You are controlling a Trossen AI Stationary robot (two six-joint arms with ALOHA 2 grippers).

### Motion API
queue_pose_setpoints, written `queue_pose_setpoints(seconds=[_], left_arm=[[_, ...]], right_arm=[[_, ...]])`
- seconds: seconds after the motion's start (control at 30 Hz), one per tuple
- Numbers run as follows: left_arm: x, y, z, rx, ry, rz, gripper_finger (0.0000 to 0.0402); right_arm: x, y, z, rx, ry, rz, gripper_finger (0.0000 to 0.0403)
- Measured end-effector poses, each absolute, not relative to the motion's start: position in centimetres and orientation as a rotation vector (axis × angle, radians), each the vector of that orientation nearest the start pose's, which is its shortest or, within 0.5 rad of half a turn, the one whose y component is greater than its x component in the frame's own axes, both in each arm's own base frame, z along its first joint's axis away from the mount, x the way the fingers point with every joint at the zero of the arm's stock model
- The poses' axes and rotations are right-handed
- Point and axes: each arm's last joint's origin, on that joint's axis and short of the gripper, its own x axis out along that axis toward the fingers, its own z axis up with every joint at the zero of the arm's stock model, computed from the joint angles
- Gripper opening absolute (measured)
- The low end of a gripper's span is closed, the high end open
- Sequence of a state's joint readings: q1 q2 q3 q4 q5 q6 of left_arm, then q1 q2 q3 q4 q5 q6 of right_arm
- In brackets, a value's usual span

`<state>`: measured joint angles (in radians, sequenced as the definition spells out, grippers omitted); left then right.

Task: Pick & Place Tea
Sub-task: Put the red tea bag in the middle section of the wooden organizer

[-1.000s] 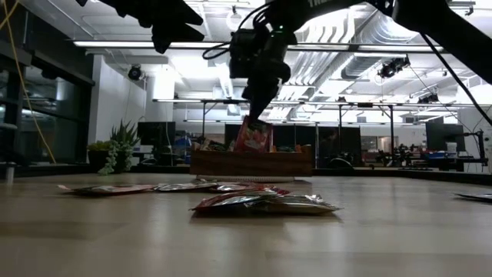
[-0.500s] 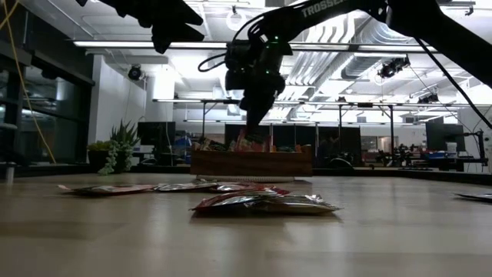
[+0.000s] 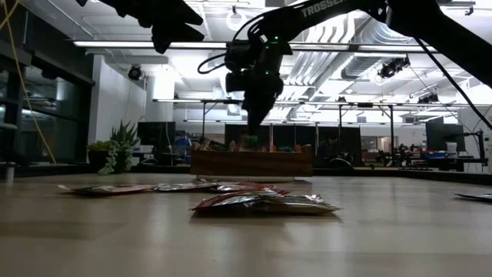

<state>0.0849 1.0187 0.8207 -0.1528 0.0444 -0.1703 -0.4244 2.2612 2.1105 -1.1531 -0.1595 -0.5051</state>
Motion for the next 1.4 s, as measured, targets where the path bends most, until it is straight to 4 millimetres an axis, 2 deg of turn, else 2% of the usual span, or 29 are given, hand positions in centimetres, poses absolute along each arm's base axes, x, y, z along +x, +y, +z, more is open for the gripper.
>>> queue_pose_setpoints(seconds=[0.37, 0.63, 0.83, 1.03, 1.23, 1.4], left_arm=[[22.4, 1.8, 30.6, -0.213, 0.346, 0.071, 0.0182], [22.3, 1.7, 30.5, -0.218, 0.355, 0.049, 0.0182], [22.3, 1.7, 30.5, -0.219, 0.356, 0.041, 0.0182], [22.3, 1.7, 30.3, -0.221, 0.377, 0.042, 0.0182], [22.3, 1.7, 30.3, -0.221, 0.38, 0.041, 0.0182], [22.3, 1.7, 30.3, -0.22, 0.38, 0.041, 0.0182]], right_arm=[[42.2, -18.8, 24.1, -0.072, 1.298, 0.017, 0.0146], [39.9, -18.2, 28.8, -0.002, 1.248, -0.069, 0.0174], [36.6, -16.8, 33.1, 0.061, 1.247, -0.095, 0.0173], [33.1, -14.5, 35.5, 0.126, 1.295, 0.057, 0.0172], [29.5, -11.4, 35.5, 0.255, 1.299, 0.245, 0.0173], [26.1, -9.1, 33.7, 0.324, 1.379, 0.233, 0.0173]])
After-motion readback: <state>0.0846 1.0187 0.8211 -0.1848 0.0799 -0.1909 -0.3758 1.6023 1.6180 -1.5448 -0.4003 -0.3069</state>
